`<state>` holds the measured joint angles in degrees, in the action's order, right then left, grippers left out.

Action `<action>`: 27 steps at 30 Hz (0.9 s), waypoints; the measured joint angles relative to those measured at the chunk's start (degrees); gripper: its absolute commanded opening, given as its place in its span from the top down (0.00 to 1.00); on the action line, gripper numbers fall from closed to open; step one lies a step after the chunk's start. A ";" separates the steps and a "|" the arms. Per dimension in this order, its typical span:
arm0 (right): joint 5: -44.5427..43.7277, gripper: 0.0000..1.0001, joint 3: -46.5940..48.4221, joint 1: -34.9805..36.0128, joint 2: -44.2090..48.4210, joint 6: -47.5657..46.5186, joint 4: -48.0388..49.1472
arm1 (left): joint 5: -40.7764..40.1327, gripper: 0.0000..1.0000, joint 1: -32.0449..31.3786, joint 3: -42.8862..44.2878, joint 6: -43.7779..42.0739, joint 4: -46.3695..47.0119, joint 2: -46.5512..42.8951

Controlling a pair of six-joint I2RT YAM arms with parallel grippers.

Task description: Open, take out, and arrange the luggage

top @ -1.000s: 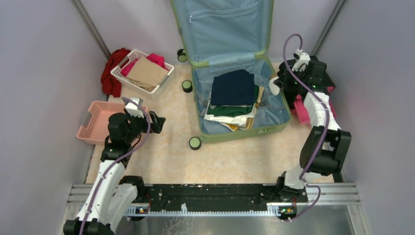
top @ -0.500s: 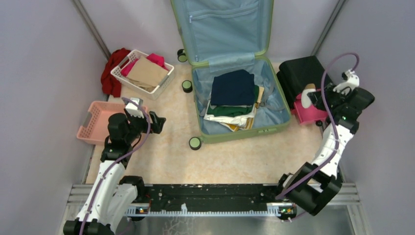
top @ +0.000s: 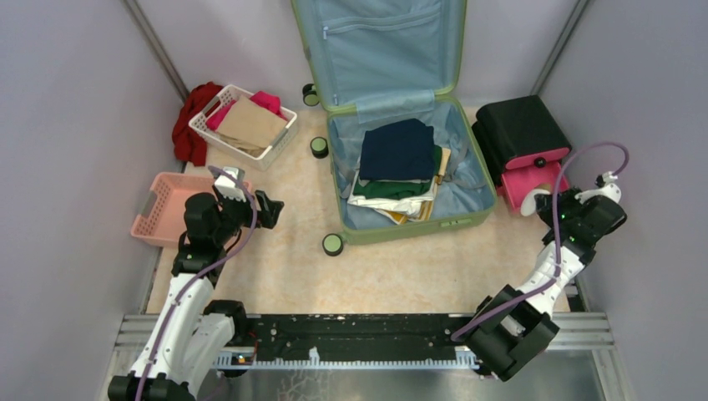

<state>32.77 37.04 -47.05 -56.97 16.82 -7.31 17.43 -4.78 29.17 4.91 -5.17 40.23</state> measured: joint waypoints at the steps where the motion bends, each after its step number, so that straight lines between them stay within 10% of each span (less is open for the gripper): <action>1: -1.20 1.00 -0.46 0.00 -0.20 1.53 1.33 | 0.00 0.01 0.00 0.00 -0.02 0.00 0.04; 16: -10.64 0.93 -0.94 2.95 -14.08 20.50 18.93 | -0.07 0.01 0.00 0.00 -0.02 -0.02 1.07; 27: -10.47 0.49 4.57 6.47 -24.98 22.86 21.09 | -0.09 0.01 0.00 0.00 -0.02 -0.02 1.29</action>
<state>22.31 41.60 -40.58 -81.95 39.68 13.78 17.34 -4.78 29.17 4.89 -5.19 41.52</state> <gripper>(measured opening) 0.395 0.989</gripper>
